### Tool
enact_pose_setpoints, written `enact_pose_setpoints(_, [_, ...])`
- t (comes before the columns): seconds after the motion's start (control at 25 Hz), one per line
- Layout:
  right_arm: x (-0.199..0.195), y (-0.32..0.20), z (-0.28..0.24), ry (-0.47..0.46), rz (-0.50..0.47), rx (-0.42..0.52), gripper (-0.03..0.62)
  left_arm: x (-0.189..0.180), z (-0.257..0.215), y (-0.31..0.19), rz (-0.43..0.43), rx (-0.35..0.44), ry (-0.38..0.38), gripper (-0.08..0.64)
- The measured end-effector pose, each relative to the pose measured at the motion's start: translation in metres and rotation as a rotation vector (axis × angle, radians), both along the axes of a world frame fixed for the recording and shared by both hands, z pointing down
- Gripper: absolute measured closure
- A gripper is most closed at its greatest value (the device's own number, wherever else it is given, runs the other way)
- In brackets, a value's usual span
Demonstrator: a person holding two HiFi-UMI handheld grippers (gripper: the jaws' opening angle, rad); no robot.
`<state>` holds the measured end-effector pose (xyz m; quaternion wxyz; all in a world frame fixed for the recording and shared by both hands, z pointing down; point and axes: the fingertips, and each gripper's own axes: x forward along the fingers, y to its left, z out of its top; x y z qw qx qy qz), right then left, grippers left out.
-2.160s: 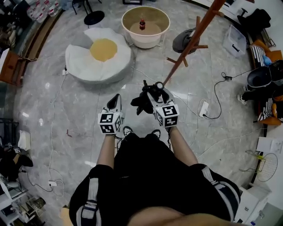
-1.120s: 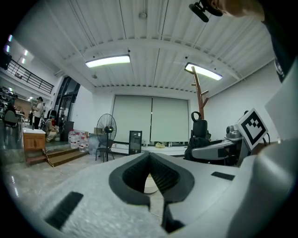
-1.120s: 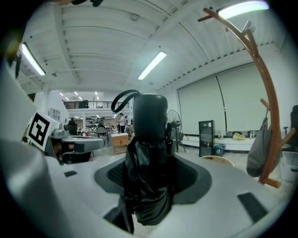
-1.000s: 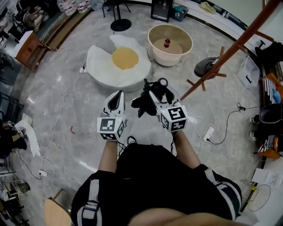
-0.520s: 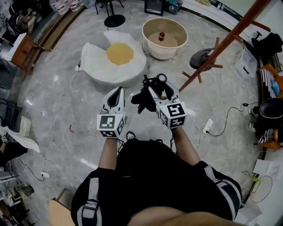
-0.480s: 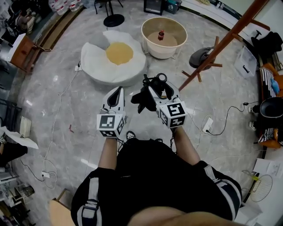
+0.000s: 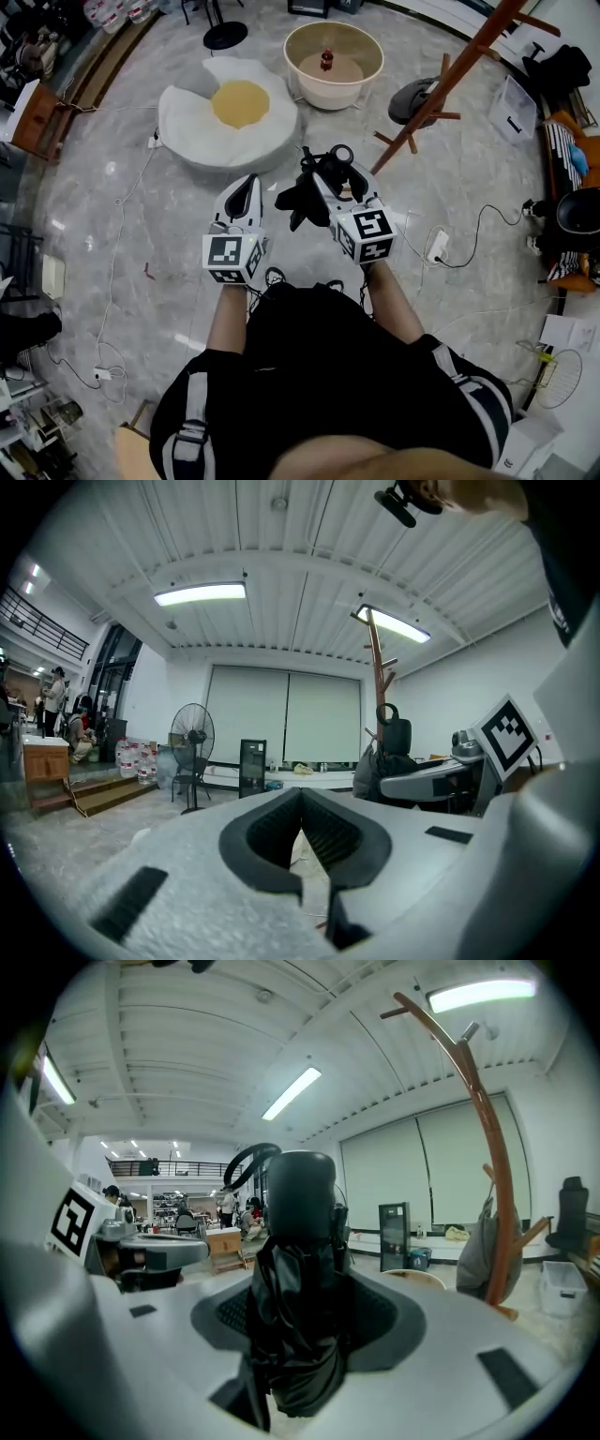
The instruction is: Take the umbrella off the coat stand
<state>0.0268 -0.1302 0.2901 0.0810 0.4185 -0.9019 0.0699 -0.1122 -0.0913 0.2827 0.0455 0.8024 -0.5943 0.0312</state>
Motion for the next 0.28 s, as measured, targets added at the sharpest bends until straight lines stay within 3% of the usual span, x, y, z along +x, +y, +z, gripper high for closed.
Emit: enact_pose_setpoints(0.28, [0.0102, 0.0039, -0.0014, 0.001, 0.015, 0.003, 0.354, 0.0111, -0.0012, 0.0018, 0.018, 0.002, -0.001, 0.561])
